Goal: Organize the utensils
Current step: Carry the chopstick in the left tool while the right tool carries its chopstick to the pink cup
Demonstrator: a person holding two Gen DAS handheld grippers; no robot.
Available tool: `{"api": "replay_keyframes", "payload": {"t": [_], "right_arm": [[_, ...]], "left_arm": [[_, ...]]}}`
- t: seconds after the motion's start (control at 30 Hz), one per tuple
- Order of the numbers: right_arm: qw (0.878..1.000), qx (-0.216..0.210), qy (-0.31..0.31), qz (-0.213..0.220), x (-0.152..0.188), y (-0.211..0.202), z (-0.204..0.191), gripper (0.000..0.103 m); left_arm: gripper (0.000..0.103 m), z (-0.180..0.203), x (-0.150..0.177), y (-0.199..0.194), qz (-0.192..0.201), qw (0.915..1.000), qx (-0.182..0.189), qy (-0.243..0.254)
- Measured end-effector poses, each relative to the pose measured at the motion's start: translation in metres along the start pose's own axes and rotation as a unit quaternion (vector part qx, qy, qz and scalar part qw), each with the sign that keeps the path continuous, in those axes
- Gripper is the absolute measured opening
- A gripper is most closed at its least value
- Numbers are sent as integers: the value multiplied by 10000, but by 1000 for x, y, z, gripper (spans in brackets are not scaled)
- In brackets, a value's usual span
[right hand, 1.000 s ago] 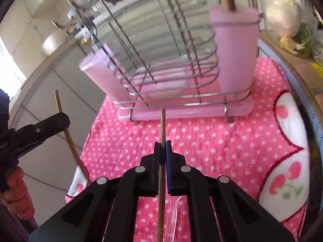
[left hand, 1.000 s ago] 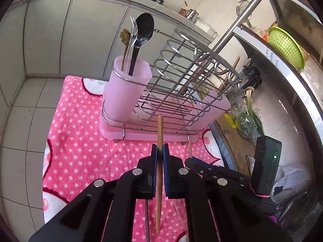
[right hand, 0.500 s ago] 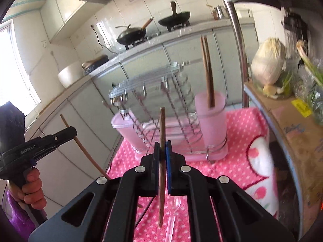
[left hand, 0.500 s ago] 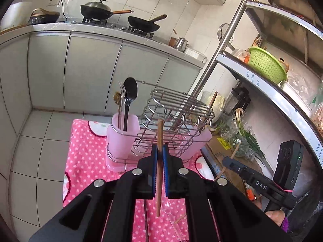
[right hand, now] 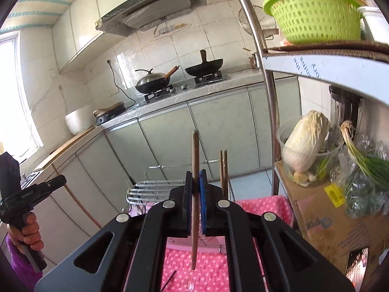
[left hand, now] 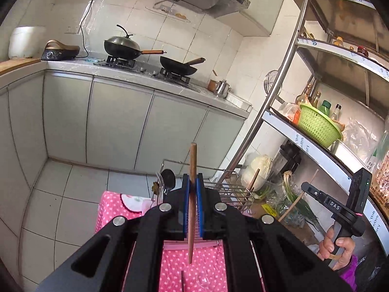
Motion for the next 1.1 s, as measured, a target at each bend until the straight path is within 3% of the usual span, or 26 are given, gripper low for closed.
{"api": "replay_keyframes", "payload": {"t": [0.3, 0.5, 0.97, 1.1], "right_arm": [[9988, 266, -79, 393, -47, 7, 10, 6], [9975, 441, -171, 529, -62, 19, 14, 6], [9981, 590, -147, -67, -42, 86, 38, 6], [9974, 540, -159, -452, -33, 103, 40, 6]], "left_arm": [[5, 2, -47, 1, 382, 9988, -287, 141], [5, -4, -66, 21, 429, 9984, -368, 86], [5, -28, -51, 85, -74, 9981, -610, -40], [5, -31, -42, 102, -328, 9975, -631, 8]]}}
Point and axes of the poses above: each gripper's, at about its wrist camera, not at the fingertips, and y roughly the way its jaws point, z to its right, x to its underside, the point moved 2 cm from there along y, roughly the way its jaws point, and after that the axes turned 2 degrees about -x, right-handed, at the moved point
